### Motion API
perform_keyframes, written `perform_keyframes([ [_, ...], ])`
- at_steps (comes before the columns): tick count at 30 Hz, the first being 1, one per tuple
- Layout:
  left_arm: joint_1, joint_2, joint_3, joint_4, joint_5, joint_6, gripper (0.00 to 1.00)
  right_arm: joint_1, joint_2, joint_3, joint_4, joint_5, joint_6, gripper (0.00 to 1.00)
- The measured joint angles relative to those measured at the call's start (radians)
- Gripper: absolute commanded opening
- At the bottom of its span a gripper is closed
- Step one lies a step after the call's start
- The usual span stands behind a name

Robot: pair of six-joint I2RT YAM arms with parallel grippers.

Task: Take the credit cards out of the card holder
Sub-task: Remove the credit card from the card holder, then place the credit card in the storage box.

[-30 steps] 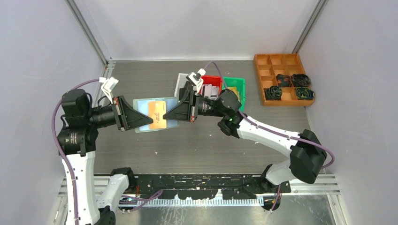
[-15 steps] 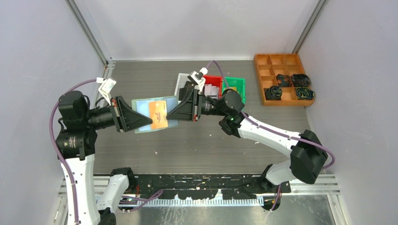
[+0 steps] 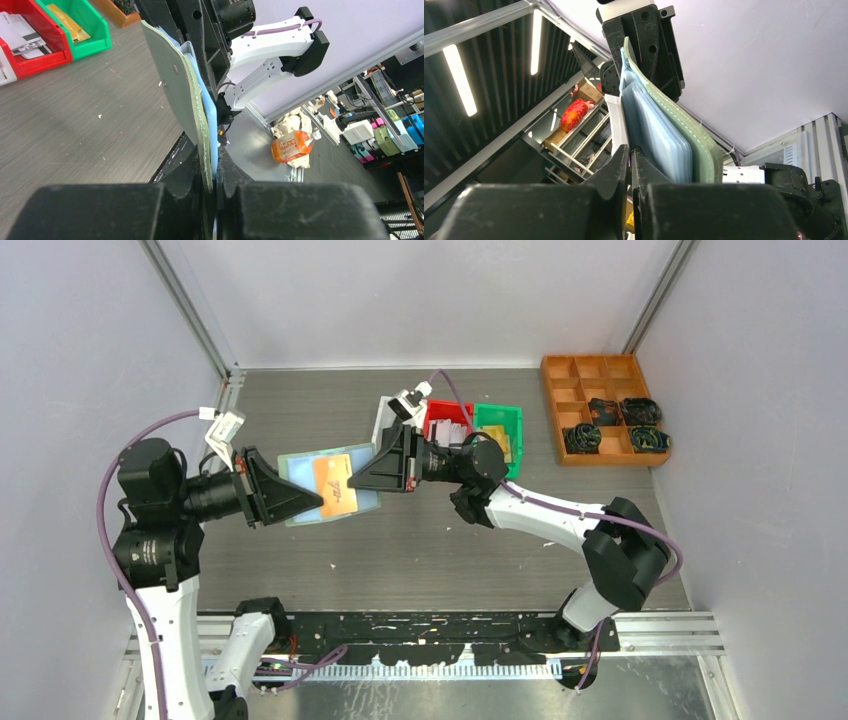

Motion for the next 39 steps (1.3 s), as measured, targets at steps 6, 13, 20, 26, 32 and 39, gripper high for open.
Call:
perform_keyframes([
  [6, 0.000, 0.000, 0.005, -0.015, 0.000, 0.016, 0.00, -0.008, -0.006, -0.017, 0.022, 0.000, 0.003, 0.05],
  [13, 0.000, 0.000, 0.006, -0.016, 0.000, 0.008, 0.00, -0.036, -0.085, -0.100, -0.001, 0.013, -0.042, 0.04],
  [20, 0.000, -0.001, 0.006, -0.003, 0.000, -0.013, 0.00, -0.067, -0.194, -0.119, -0.127, 0.008, -0.152, 0.03],
  [26, 0.000, 0.000, 0.006, -0.014, -0.018, 0.027, 0.00, -0.253, -0.345, -0.140, -0.337, -0.045, -0.237, 0.01],
  [32, 0.000, -0.002, 0.020, -0.035, -0.039, 0.086, 0.00, -0.470, -0.504, -0.086, -0.843, -0.049, -0.511, 0.01],
  [39, 0.000, -0.068, -0.002, 0.019, -0.042, 0.131, 0.00, -0.576, -0.478, 0.119, -1.461, 0.285, -0.897, 0.01],
])
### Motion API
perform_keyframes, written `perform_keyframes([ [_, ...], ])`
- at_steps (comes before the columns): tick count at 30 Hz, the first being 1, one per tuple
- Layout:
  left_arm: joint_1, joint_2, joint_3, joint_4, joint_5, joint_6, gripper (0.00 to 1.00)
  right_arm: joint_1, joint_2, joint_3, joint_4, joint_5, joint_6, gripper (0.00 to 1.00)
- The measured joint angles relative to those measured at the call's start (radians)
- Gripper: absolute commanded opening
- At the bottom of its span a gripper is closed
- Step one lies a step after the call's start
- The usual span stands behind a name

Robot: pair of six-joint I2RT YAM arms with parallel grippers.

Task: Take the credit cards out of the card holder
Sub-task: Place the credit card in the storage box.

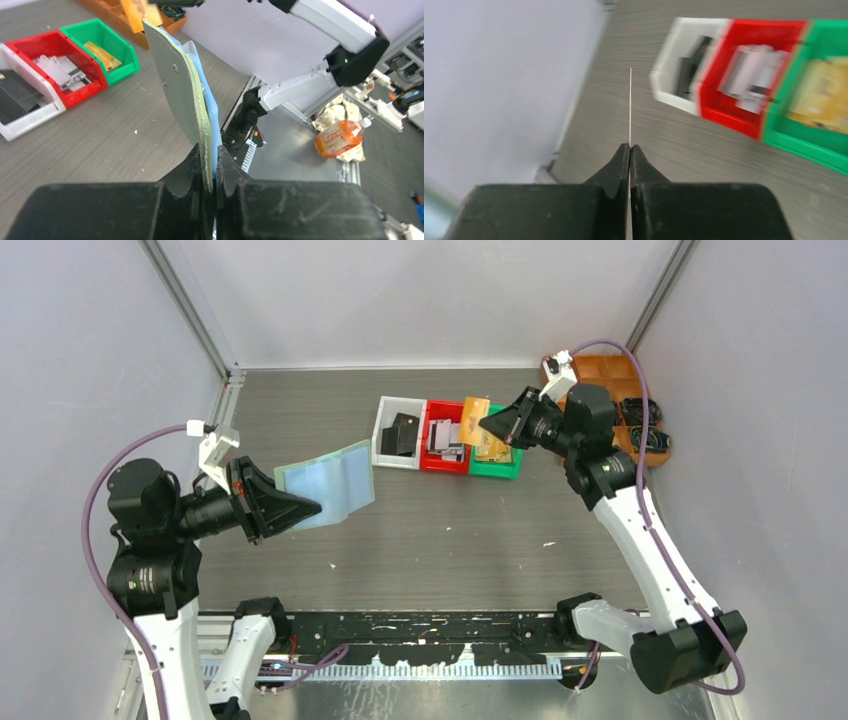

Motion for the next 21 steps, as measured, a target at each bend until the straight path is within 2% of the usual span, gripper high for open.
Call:
perform_keyframes([
  [4, 0.000, -0.040, -0.004, 0.028, 0.019, 0.024, 0.00, -0.071, 0.109, 0.006, -0.117, 0.118, -0.080, 0.01],
  [11, 0.000, -0.041, -0.004, 0.034, 0.034, 0.069, 0.00, -0.110, 0.361, 0.028, -0.153, 0.249, -0.135, 0.01],
  [21, 0.000, -0.040, -0.002, 0.035, 0.039, 0.089, 0.00, -0.148, 0.665, 0.221, -0.139, 0.273, -0.160, 0.01],
])
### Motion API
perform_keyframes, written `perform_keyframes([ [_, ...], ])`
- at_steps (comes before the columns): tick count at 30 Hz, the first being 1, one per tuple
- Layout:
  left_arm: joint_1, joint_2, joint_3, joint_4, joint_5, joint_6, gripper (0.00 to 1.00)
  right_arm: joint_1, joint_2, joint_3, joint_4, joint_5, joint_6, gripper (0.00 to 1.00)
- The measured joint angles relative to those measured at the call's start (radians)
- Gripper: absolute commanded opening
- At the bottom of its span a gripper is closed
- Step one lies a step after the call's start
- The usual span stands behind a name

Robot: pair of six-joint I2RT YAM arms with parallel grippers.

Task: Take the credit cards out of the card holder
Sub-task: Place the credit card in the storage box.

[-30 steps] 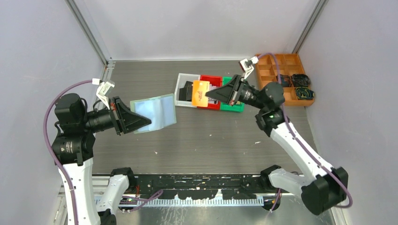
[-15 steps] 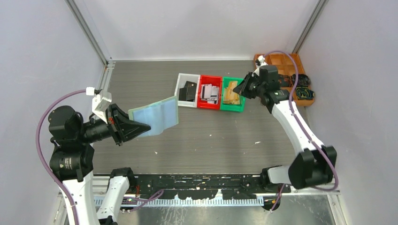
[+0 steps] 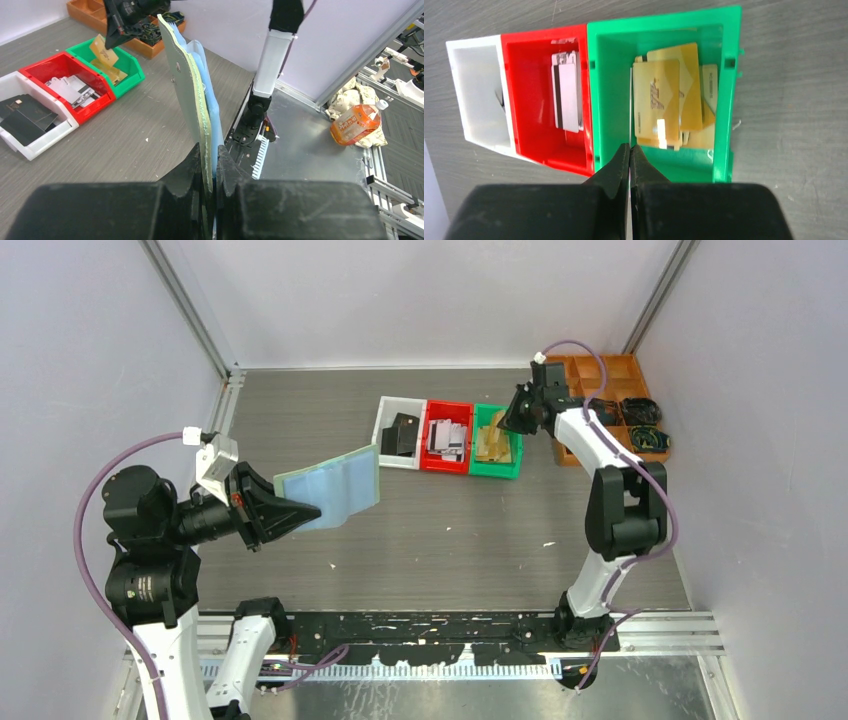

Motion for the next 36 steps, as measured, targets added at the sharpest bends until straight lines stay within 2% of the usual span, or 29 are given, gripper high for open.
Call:
perform_keyframes([
  [9, 0.000, 0.000, 0.022, 0.002, 0.004, 0.006, 0.00, -0.002, 0.201, 0.135, -0.003, -0.016, -0.018, 0.10],
  [17, 0.000, 0.000, 0.036, 0.005, 0.007, 0.005, 0.00, -0.002, 0.209, 0.148, -0.053, 0.005, -0.039, 0.39],
  [21, 0.000, 0.000, 0.039, 0.011, 0.009, 0.002, 0.00, 0.001, 0.200, 0.169, -0.079, 0.033, -0.059, 0.47],
  [24, 0.000, 0.000, 0.042, 0.023, 0.013, -0.002, 0.00, 0.009, 0.151, 0.169, -0.108, 0.062, -0.069, 0.47],
  [28, 0.000, 0.000, 0.043, 0.036, 0.014, -0.016, 0.00, 0.034, 0.008, 0.169, -0.120, 0.098, -0.077, 0.48],
  [33, 0.000, -0.003, 0.043, 0.057, 0.014, -0.036, 0.00, 0.077, -0.233, 0.120, -0.043, 0.006, -0.026, 0.67],
  [36, 0.000, -0.010, 0.042, 0.097, 0.014, -0.072, 0.00, 0.129, -0.395, -0.002, 0.119, -0.134, 0.068, 0.75],
])
